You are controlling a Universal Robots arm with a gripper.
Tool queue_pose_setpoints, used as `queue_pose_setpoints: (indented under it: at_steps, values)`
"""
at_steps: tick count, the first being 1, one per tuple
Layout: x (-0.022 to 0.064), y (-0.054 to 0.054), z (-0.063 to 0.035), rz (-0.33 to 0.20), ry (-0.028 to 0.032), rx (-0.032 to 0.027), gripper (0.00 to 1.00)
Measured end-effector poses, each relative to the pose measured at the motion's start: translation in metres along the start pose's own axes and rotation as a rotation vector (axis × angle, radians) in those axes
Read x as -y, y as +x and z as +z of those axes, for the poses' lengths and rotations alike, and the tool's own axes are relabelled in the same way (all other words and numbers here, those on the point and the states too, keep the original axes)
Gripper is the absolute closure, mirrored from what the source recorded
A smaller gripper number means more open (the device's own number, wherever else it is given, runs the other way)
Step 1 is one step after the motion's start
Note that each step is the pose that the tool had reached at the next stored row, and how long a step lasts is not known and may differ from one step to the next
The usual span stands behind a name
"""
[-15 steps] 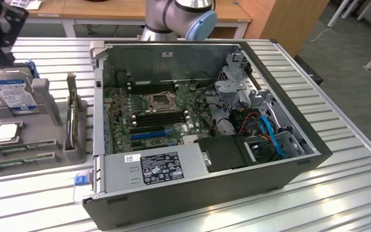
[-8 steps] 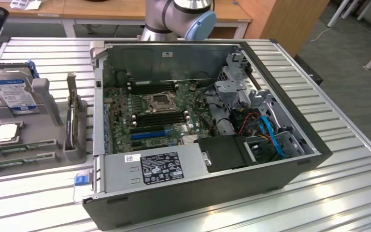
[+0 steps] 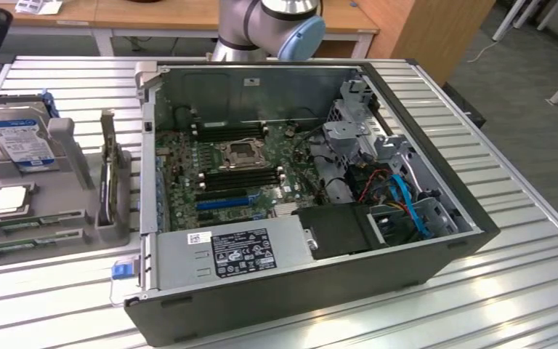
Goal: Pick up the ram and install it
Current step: 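Reach for the ram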
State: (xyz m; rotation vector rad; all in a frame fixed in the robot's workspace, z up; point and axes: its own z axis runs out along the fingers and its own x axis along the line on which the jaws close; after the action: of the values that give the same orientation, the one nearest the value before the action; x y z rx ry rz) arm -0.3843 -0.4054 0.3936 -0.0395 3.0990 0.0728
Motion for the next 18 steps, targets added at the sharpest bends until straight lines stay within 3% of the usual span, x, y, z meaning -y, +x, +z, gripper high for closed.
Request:
queue_pose_setpoints:
  at_steps: [11, 14, 18]
  values:
    - [0.0, 0.0, 0.0, -0.195, -0.0082, -0.009, 0.89]
    - [0.0, 0.0001, 0.0, -0.196, -0.0083, -0.0091, 0.89]
    - [0.0, 0.0001, 0.0, -0.135, -0.0058, -0.0063, 0.89]
